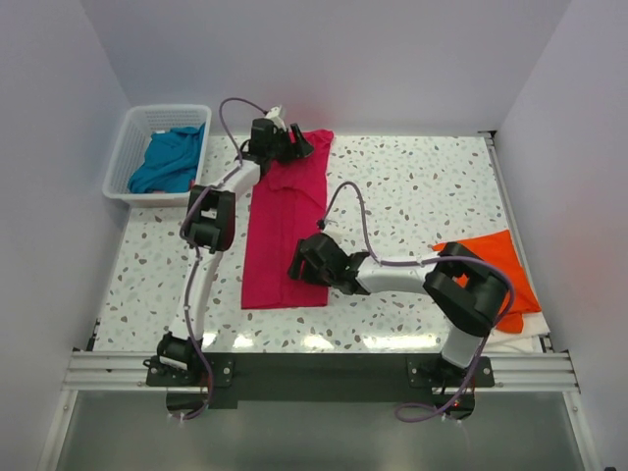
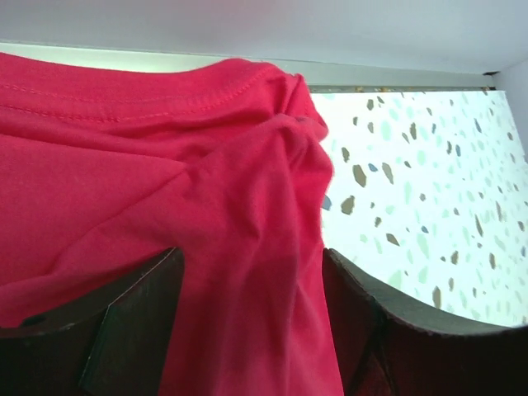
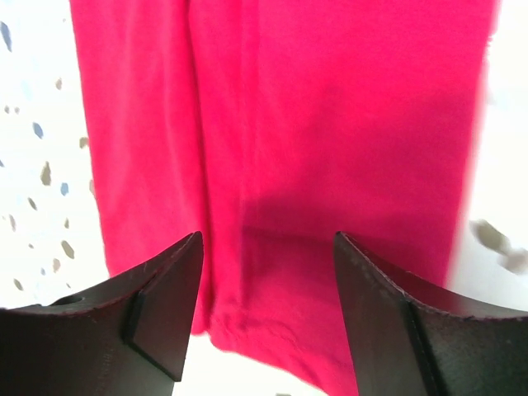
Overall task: Fold and stack the t-shirts
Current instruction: Fold the tshirt
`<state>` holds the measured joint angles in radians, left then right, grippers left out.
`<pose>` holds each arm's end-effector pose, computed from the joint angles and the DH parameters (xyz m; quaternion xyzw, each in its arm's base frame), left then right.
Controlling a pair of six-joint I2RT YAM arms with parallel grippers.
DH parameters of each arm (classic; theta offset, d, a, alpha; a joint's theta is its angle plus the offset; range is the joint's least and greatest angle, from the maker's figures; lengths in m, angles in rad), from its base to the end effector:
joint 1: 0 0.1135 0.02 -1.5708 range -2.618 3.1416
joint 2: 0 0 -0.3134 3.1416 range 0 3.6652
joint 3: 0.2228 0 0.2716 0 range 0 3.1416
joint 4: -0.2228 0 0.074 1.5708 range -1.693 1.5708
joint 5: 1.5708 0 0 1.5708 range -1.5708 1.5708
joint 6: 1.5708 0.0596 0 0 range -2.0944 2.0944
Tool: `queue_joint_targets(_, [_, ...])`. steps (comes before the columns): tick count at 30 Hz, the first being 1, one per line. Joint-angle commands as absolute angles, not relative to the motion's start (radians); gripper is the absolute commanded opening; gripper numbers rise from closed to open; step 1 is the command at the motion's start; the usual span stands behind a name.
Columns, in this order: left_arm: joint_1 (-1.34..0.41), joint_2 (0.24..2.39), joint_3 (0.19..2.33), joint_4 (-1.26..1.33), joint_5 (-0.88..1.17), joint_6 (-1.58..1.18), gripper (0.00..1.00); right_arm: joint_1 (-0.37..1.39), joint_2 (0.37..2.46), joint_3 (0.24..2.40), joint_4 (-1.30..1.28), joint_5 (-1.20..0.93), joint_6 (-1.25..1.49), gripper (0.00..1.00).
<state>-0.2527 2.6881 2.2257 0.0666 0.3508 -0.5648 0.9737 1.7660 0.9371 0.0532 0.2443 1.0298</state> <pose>0.6586 -0.1912 0.1362 -0.0318 0.8246 -0.3502 0.4431 0.2358 0.3211 0.1739 0.0728 0.9135 0.2632 0.3017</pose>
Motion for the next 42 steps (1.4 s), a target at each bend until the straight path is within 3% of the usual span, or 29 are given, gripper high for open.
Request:
queue_joint_targets(1, [-0.253, 2.524, 2.204, 0.182, 0.429, -0.609, 0.73, 0.968, 1.651, 0.904, 0.003, 0.313, 0.976, 0.68])
queue_joint_targets(4, [-0.253, 2.419, 2.151, 0.206, 0.426, -0.624, 0.74, 0.968, 1.557, 0.853, -0.034, 0.345, 0.979, 0.68])
queue_joint_targets(9, [-0.255, 2.189, 1.878, 0.229, 0.376, -0.65, 0.72, 0.968, 1.436, 0.758, -0.086, 0.36, 1.0, 0.68])
queue_joint_targets(13, [-0.255, 1.947, 1.551, 0.186, 0.179, -0.706, 0.62, 0.971, 1.419, 0.723, -0.144, 0.342, 1.0, 0.68])
queue_joint_targets(16, [-0.259, 1.742, 1.295, 0.135, 0.068, -0.761, 0.43, 0.973, 1.425, 0.69, -0.144, 0.313, 1.008, 0.66])
queue_joint_targets(19, [-0.278, 1.524, 0.978, 0.079, -0.044, -0.807, 0.37, 0.988, 1.427, 0.654, -0.114, 0.298, 1.031, 0.65])
queue_joint_targets(28, [-0.336, 0.88, 0.433, -0.159, -0.256, -0.903, 0.4, 1.069, 1.465, 0.663, -0.091, 0.316, 1.075, 0.63])
queue_joint_targets(33, [-0.36, 0.755, 0.299, -0.206, -0.25, -0.922, 0.51, 1.111, 1.528, 0.669, -0.069, 0.336, 1.12, 0.59])
queue_joint_targets(37, [-0.376, 0.735, 0.243, -0.224, -0.23, -0.922, 0.52, 1.118, 1.565, 0.681, -0.063, 0.347, 1.135, 0.56])
queue_joint_targets(40, [-0.396, 0.716, 0.212, -0.238, -0.232, -0.923, 0.51, 1.12, 1.568, 0.684, -0.069, 0.356, 1.135, 0.47])
queue_joint_targets(42, [-0.409, 0.704, 0.19, -0.25, -0.221, -0.928, 0.5, 1.12, 1.56, 0.675, -0.078, 0.371, 1.14, 0.35])
